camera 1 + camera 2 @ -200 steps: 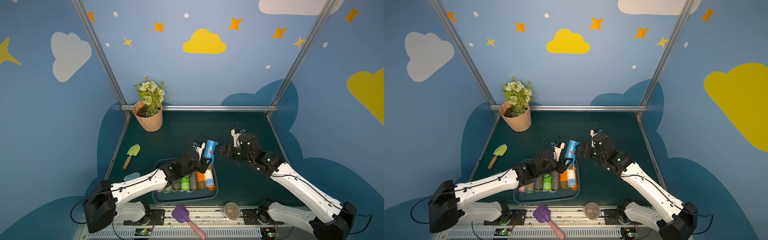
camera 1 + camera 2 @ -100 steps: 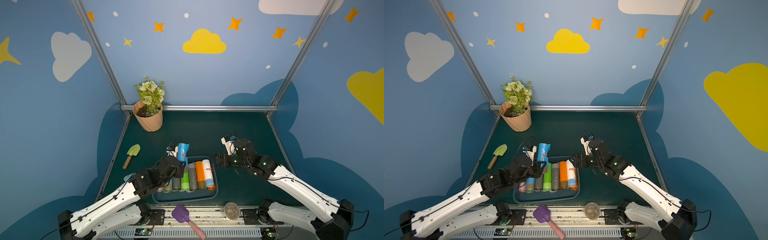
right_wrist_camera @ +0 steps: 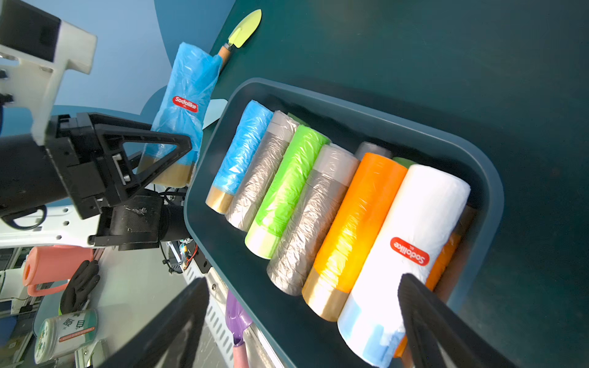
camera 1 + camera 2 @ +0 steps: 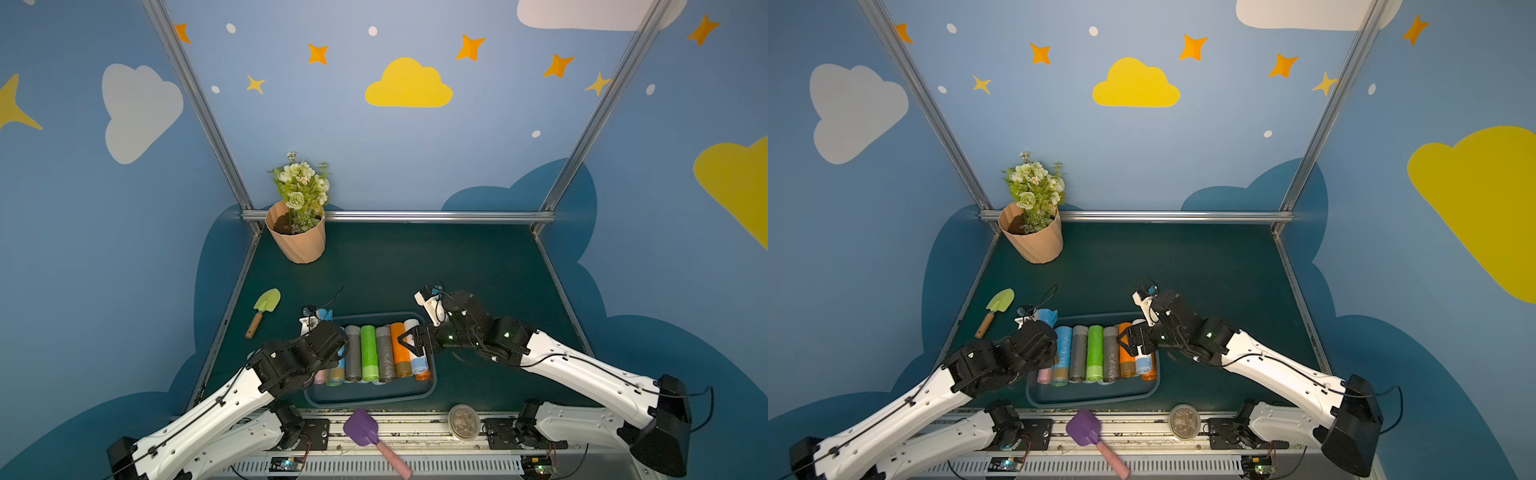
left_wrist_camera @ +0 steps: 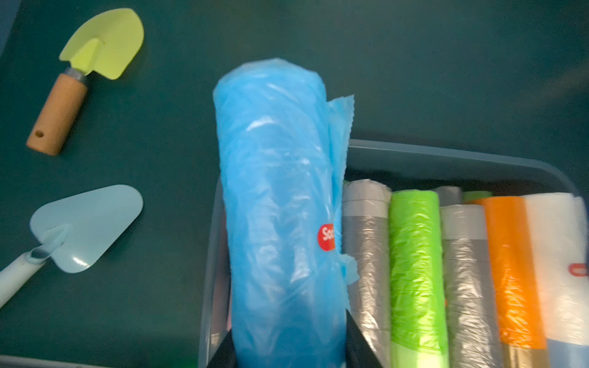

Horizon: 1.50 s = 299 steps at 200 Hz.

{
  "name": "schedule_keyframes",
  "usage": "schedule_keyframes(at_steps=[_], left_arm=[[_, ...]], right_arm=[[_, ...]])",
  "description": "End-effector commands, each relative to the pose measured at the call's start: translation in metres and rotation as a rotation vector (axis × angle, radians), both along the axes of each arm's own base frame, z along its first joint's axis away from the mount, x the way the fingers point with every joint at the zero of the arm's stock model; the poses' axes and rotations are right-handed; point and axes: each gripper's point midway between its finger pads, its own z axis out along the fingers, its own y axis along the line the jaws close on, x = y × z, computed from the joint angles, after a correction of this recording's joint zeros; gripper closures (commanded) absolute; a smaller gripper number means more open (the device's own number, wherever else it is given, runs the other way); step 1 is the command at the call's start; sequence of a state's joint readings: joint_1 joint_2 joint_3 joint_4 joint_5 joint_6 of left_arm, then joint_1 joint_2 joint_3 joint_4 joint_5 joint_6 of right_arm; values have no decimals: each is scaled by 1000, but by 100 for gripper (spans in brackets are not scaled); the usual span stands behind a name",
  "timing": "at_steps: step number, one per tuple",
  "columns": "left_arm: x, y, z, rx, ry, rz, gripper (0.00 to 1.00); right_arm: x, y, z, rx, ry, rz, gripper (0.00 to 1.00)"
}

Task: Put the roll of trash bags into the storage box
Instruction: Place the roll of trash bags in the storage box.

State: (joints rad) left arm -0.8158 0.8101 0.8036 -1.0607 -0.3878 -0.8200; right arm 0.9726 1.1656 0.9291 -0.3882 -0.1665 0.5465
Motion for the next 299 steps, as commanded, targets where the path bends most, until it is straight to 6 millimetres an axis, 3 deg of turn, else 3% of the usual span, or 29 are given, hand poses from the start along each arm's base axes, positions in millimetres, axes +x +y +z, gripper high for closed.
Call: schedule_keyframes(at_steps=[1,24,134,219,270,299], left_arm=[[-3,12,-1,33,16,41,60],[-7,21,-7,93,50,51,60],[-4,4,-39,179,197,-36,61],[-6,10,-58,272,281,2,61],[-10,15,-65,336,350,35,59],[-13,16,-72,348,377,64,57]], right_arm=[[2,5,7,28,-5,-4,9],[2,1,6,18,-8,-14,10],[9,-12,1,13,-3,-53,9],[10,-18,-3,17,18,-77,10],[19,-38,-18,-46,69,-174,10],[23,-60,-27,-111,78,-242,10]])
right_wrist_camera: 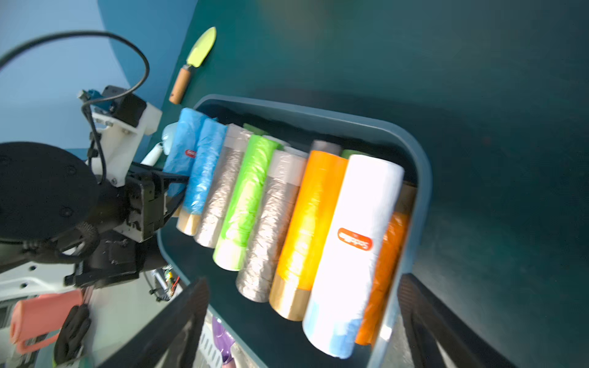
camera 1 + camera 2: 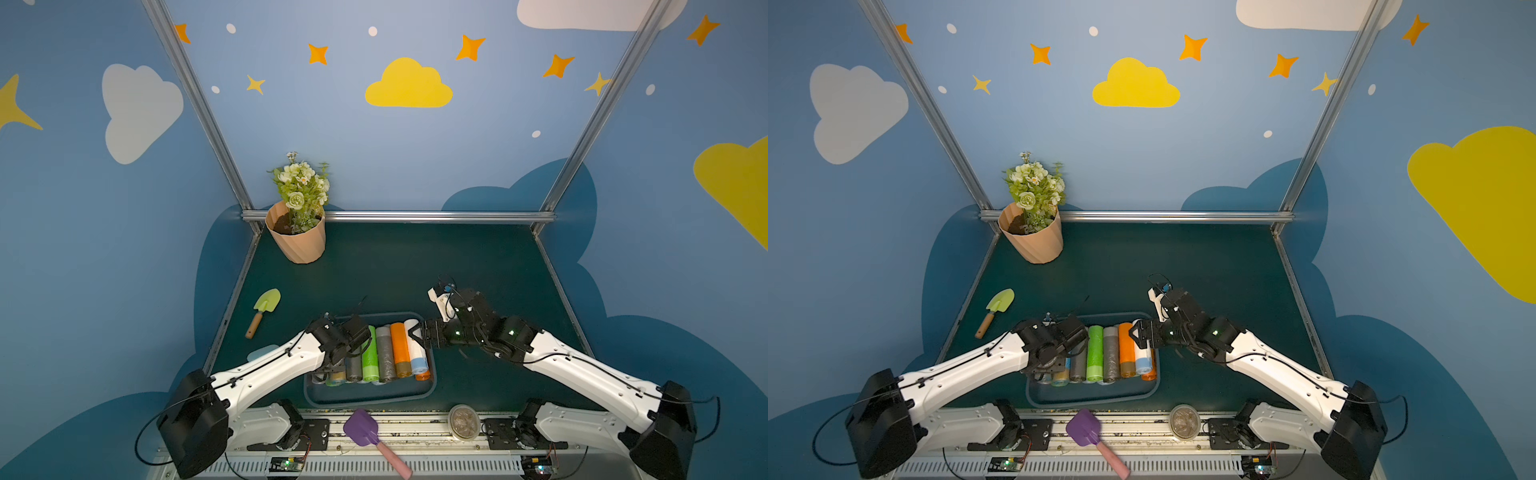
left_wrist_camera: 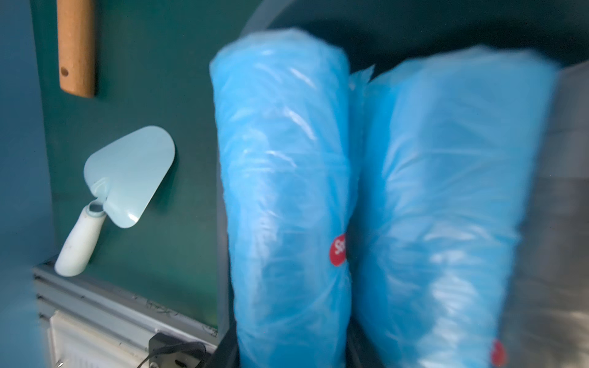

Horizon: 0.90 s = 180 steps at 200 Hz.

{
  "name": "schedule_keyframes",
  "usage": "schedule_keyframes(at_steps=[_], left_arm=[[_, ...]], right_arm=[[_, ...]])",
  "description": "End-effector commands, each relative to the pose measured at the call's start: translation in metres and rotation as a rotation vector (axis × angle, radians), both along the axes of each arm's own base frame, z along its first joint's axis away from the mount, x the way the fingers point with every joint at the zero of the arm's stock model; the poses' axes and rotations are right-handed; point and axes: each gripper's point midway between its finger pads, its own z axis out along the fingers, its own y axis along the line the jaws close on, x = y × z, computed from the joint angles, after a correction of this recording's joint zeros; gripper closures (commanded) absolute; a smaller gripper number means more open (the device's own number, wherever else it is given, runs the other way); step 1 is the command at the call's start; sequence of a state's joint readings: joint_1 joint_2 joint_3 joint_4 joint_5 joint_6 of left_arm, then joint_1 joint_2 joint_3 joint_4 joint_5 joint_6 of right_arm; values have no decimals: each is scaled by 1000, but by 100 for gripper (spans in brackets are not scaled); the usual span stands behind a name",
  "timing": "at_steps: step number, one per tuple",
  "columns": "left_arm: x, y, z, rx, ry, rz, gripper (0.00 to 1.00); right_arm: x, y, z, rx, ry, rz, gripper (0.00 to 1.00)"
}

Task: Put the roll of trash bags into the storage box
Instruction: Place the roll of trash bags in the storage box.

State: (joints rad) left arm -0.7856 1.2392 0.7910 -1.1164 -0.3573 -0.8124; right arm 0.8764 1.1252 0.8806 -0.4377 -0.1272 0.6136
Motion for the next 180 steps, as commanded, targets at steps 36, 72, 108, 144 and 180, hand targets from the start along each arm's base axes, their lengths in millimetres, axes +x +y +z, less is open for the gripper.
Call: schedule_keyframes(at_steps=[36,72,108,144,180], left_arm=[[-1,4,4,-6,-29,53,53],[0,3,4,-15,-38,49,50],[-1,3,5,-6,-27,51,45],[1,5,21,-7,-47,35,41],[13,-5,45,-65,-120,-12,39]], right_arm=[[-1,-57,-29,-214,60,-145,14],[-11,-57,-53,-270,135,-102,34],[-12,-49,-70,-296,189,-72,44],[-7,-37,-78,-293,202,-44,52],[-3,-25,-93,-318,226,-18,58]])
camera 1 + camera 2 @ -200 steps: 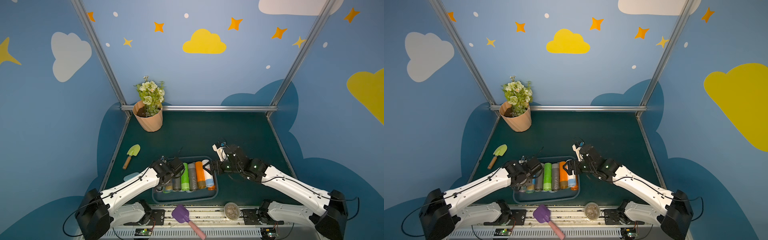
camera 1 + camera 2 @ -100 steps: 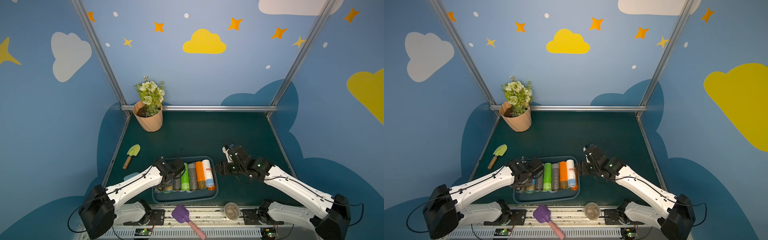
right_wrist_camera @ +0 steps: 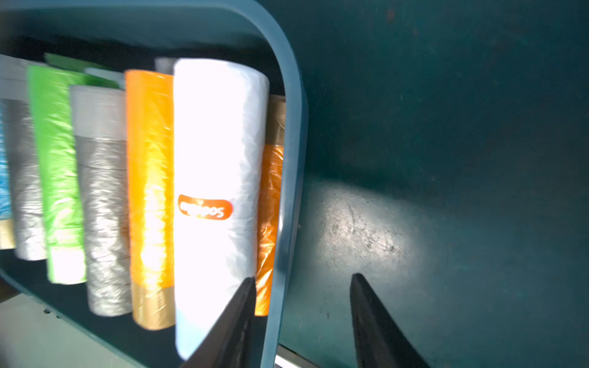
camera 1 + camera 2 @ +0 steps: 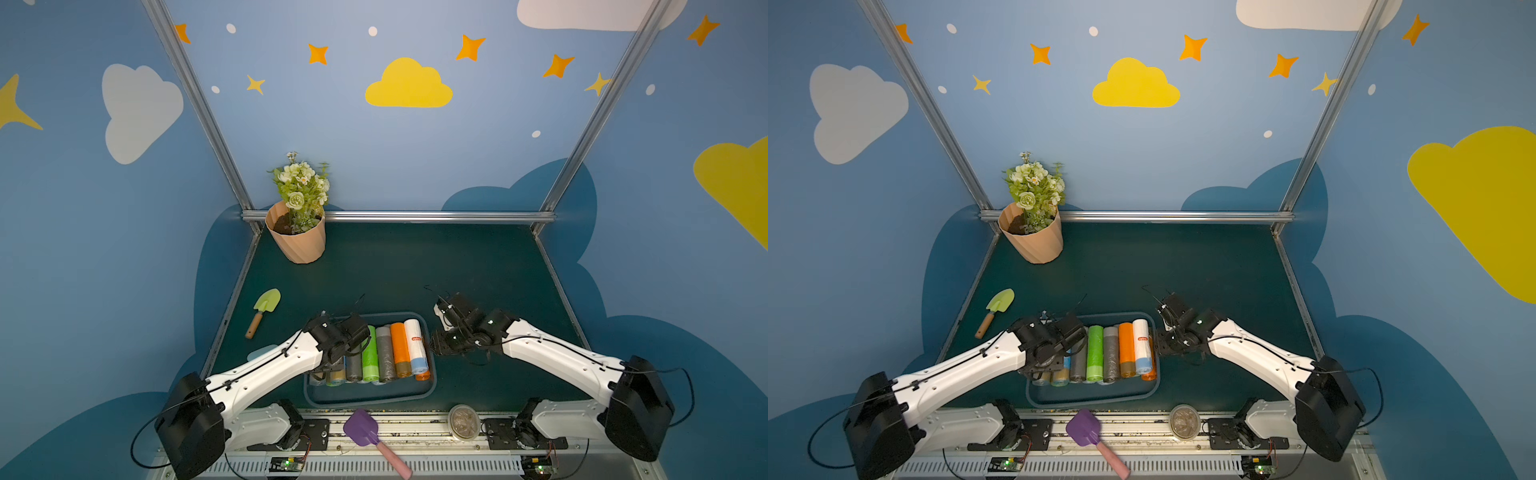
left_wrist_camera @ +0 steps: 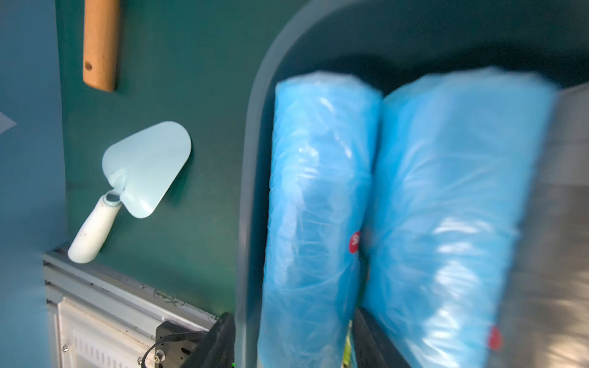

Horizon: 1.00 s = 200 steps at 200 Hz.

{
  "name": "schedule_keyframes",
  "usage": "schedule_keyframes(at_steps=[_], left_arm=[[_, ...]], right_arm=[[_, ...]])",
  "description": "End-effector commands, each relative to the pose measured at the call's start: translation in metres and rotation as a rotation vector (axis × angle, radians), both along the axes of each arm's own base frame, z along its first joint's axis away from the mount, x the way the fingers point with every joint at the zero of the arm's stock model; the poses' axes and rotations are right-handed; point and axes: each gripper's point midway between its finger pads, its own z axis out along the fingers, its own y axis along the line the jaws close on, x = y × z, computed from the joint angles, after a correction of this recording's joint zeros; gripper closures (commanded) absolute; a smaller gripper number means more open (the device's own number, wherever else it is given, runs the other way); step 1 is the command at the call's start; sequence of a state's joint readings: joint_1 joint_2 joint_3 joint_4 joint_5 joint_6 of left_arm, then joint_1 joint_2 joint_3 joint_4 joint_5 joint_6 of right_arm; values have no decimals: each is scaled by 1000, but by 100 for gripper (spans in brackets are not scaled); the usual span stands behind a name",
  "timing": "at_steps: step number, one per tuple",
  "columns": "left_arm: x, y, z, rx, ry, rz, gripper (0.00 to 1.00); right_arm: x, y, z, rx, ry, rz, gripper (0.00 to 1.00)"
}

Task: Put the roll of trash bags into the storage box
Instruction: Place the roll of trash bags in the storage box, then move the storage box to the center of the board.

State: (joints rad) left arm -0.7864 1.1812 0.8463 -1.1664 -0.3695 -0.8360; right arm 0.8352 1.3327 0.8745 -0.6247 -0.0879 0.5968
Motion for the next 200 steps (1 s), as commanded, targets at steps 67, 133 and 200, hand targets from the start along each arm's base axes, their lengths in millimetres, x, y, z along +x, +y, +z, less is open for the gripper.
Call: schedule_keyframes(at_steps=[67,133,200], left_arm=[[46,-80,76,-357,-368,-312,38],[59,-116,107,-431,-474,-419,37],[57,-144,117,-526,-497,-513,0]], right_arm=[[18,19,-19,-55,18,5,81],[34,13,-26,-104,26,-117,100],[44,-3,-21,-131,-1,-198,100]])
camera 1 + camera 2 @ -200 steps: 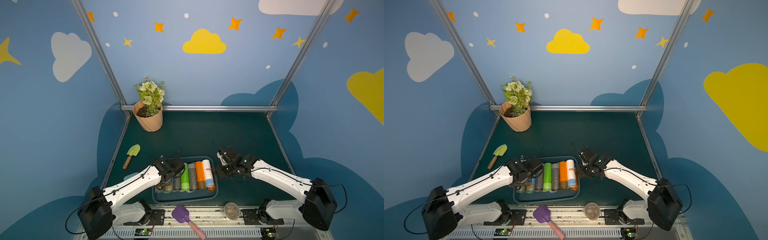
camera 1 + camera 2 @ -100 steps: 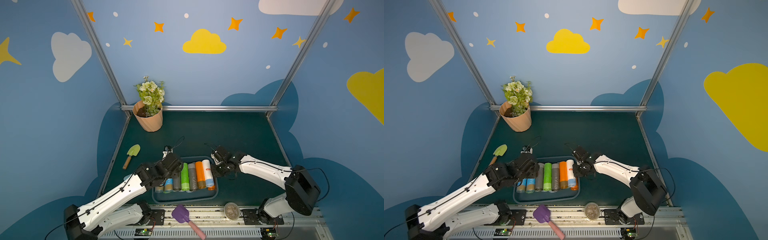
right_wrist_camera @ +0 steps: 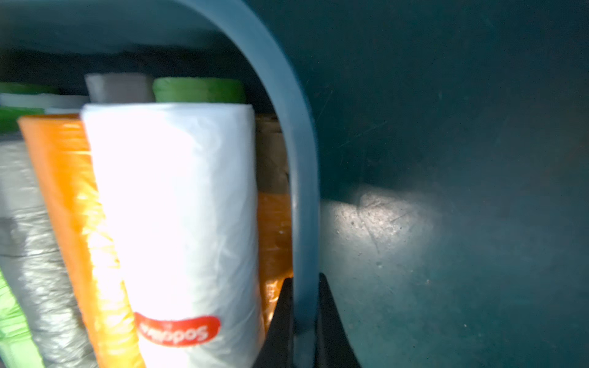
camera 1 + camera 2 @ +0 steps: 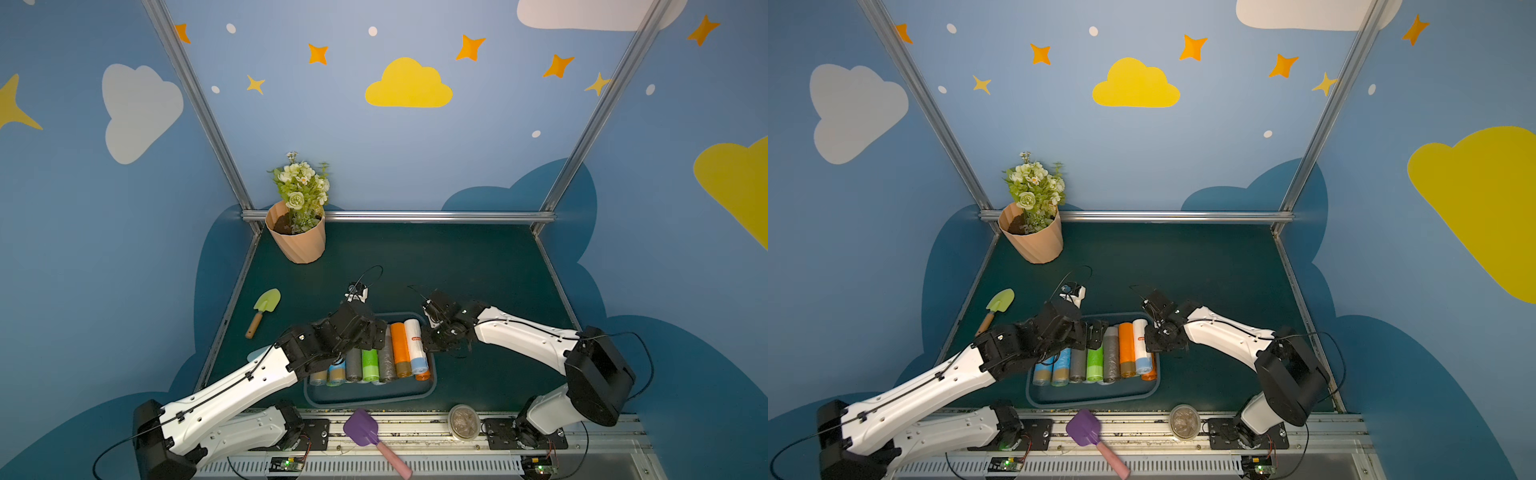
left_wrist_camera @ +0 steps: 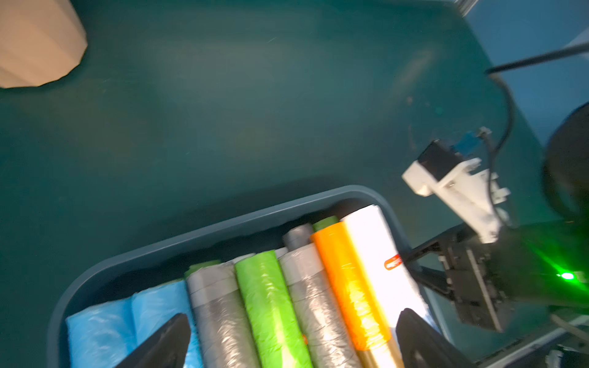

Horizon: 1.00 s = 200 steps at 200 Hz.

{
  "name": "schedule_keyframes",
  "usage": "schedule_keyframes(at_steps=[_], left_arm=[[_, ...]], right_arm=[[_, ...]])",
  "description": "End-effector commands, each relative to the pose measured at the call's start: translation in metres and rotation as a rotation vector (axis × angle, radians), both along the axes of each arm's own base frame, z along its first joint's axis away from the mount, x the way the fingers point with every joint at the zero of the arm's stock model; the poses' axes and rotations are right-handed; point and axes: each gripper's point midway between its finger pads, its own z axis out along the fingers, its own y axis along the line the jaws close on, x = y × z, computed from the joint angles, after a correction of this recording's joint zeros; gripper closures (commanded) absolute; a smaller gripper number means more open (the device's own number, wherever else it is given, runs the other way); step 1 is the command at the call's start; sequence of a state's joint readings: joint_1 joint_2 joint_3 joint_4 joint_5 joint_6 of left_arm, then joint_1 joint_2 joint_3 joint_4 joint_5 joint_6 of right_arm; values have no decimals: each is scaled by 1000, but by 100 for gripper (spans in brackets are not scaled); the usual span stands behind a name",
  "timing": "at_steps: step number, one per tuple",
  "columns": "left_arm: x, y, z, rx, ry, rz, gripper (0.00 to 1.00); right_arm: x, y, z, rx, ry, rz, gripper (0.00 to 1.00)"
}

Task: Put the roll of trash bags into the storage box
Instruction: Move the storage box to the center of the board.

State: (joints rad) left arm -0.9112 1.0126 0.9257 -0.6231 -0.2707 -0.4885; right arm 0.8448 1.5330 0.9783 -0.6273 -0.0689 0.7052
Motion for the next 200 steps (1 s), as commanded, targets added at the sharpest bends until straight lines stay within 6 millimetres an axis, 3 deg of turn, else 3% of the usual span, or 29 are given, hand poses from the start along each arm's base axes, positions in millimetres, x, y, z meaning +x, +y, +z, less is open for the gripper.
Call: schedule_keyframes(at_steps=[1,88,131,200], left_arm=[[1,-13,13,-47,-38,-52,0],[1,-17,13,-56,-63,-65,0],[5,-2,6,-44,-79,19,0],[3,6,5,-52,-96,35,0]], right_arm=[[29,-20,4,-71,-90,-95,100],[49,-62,4,-80,-92,-167,100],[72,-76,7,-57,-113,-173,100],[112,-100,-1,-1,-79,-202,100]])
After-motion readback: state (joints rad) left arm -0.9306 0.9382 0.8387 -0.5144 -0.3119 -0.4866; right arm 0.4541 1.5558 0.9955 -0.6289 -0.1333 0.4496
